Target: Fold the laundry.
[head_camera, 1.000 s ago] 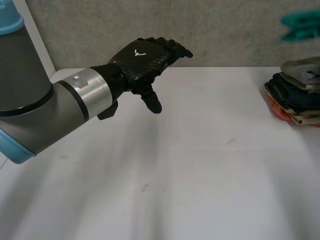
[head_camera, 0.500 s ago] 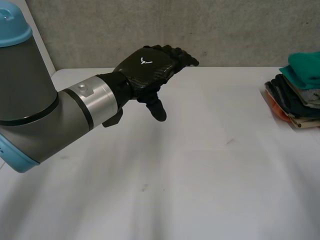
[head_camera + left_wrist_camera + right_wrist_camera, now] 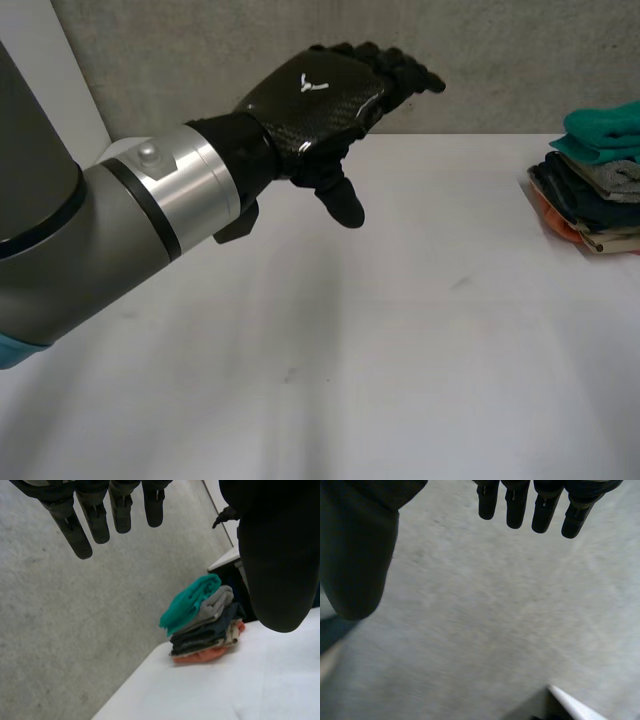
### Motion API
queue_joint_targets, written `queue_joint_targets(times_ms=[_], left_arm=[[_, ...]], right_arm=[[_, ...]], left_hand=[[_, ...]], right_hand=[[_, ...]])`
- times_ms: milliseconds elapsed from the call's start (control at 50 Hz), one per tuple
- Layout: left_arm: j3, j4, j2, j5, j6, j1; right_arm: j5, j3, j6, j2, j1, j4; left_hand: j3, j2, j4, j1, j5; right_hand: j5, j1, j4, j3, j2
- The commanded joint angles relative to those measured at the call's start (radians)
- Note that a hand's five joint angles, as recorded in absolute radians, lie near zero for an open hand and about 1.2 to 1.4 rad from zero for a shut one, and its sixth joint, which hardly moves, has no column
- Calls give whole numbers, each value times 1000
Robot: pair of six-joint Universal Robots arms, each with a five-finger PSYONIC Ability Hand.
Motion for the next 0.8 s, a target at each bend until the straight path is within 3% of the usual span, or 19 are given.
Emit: queue_joint_targets(times_ms=[20,120,300,380,580,800], left_arm=[[10,59,50,-8,-82,6],[-3,93,104,-49,-153,29],[-114,88,171,-362,-159,203],[-196,87,174,-416,-147,232],[-334,99,177,-430,-84,235],[-371,133,208,-427,-92,235]], right_arm=[[75,46,-5,-78,135,-89],[60,195,89,-170,338,-185],[50,419,153,-279,539,-219],[62,473,155,-273,613,-212],[184,525,141,-248,725,-212],[184,582,153,-262,735,-256]], left_hand=[[24,21,14,35,9],[30,27,19,41,15],[24,21,14,35,9],[24,21,14,35,9],[18,15,8,30,3],[-17,-20,-28,-6,-32]], right_hand=[[-50,-52,-37,-36,-35],[-50,-52,-37,-36,-35],[-50,-52,-37,-36,-35],[-50,-52,-37,-36,-35],[-50,-52,-37,-36,-35],[-50,-52,-37,-36,-35]])
